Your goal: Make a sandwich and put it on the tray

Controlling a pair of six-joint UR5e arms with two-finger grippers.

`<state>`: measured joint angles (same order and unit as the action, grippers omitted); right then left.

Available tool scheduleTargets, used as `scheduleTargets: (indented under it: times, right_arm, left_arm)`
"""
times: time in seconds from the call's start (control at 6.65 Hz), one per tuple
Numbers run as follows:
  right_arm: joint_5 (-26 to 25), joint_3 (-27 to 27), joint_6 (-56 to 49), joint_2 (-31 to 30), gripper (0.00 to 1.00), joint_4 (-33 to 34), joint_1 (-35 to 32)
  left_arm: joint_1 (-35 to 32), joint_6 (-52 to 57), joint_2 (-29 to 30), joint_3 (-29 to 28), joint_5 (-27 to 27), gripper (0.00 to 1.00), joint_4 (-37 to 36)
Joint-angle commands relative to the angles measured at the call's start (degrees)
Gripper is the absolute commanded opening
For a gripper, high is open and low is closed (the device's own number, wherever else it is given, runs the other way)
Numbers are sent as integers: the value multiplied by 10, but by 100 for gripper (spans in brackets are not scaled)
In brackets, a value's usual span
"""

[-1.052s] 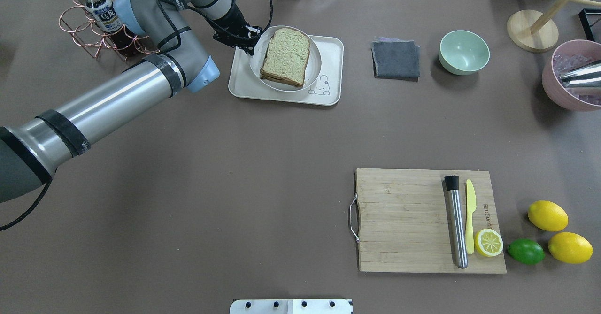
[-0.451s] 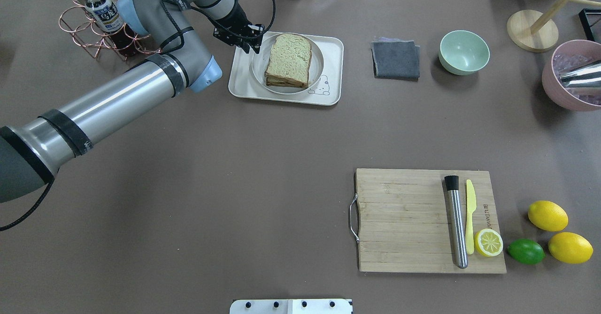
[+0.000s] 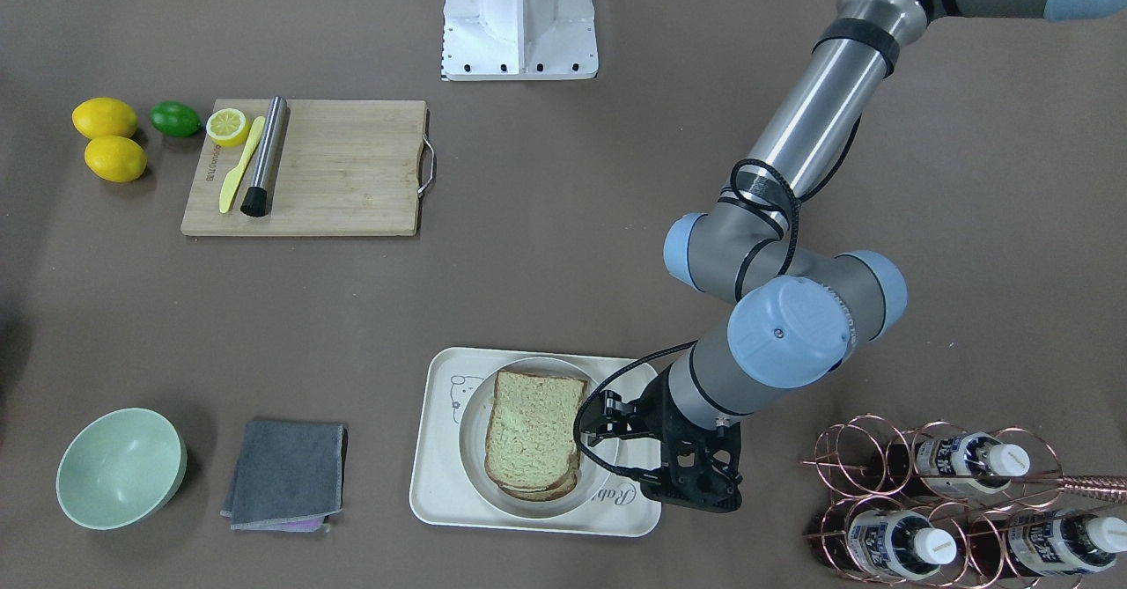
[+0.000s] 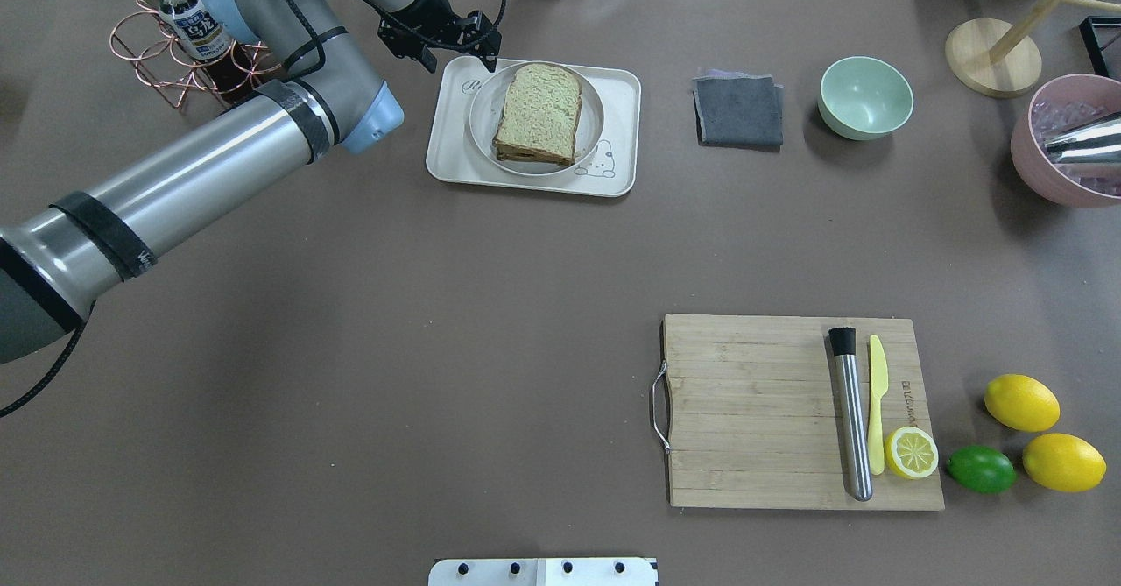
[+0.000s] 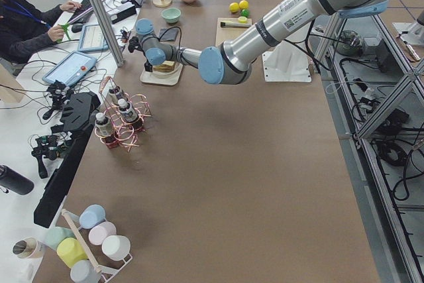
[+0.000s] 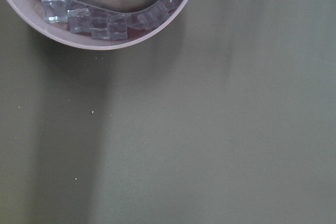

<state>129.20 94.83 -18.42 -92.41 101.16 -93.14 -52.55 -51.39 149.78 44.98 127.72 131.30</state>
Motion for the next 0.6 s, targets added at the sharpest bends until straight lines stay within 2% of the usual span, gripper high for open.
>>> scheduleTargets:
  times: [0.0,0.15,0.45]
  right_arm:
    - [0,6,0,-1,100,-1,-7]
    - [-1,5,0,-1,100,-1,-10]
    - [-1,4,0,-4,100,0,-21]
  left_arm:
    - [-16,-3,-118,243,31,98,-118]
    - [-25,-2,-174,366,58,98,-195]
    - [-49,8,-302,567,61,98,-286]
